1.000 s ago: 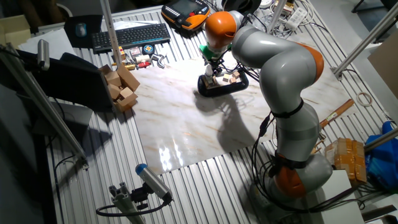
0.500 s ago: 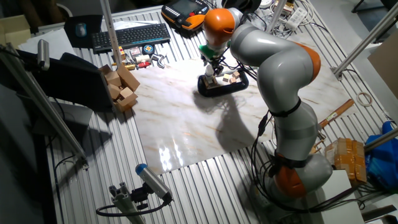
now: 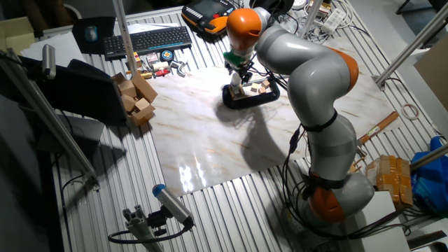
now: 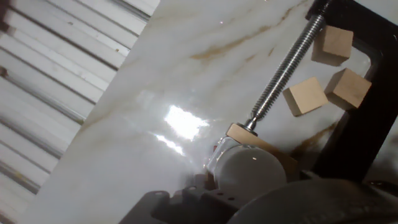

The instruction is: Install the light bulb by rotating it

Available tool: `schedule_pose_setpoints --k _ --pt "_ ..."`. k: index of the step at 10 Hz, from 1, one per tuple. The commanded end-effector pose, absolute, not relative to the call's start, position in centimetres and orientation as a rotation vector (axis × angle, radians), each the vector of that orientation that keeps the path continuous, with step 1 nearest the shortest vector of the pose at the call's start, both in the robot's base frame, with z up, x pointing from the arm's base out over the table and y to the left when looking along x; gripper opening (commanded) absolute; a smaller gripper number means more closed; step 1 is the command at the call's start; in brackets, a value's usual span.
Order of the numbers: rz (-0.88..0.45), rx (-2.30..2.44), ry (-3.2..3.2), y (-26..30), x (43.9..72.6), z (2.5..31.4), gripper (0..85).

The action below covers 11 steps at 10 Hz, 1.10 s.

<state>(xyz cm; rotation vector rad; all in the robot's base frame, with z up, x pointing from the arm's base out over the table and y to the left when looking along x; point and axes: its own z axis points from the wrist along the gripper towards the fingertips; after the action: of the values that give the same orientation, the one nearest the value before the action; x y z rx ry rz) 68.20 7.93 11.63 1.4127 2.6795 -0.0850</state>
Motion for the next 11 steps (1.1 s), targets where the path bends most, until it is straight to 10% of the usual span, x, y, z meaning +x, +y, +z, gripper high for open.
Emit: schedule_pose_setpoints --k 1,11 --pt "-0.057 0.769 2.922 7.92 68.19 11.65 68.0" --pt "-0.041 -0.155 3.055 8.03 68.34 11.74 68.0"
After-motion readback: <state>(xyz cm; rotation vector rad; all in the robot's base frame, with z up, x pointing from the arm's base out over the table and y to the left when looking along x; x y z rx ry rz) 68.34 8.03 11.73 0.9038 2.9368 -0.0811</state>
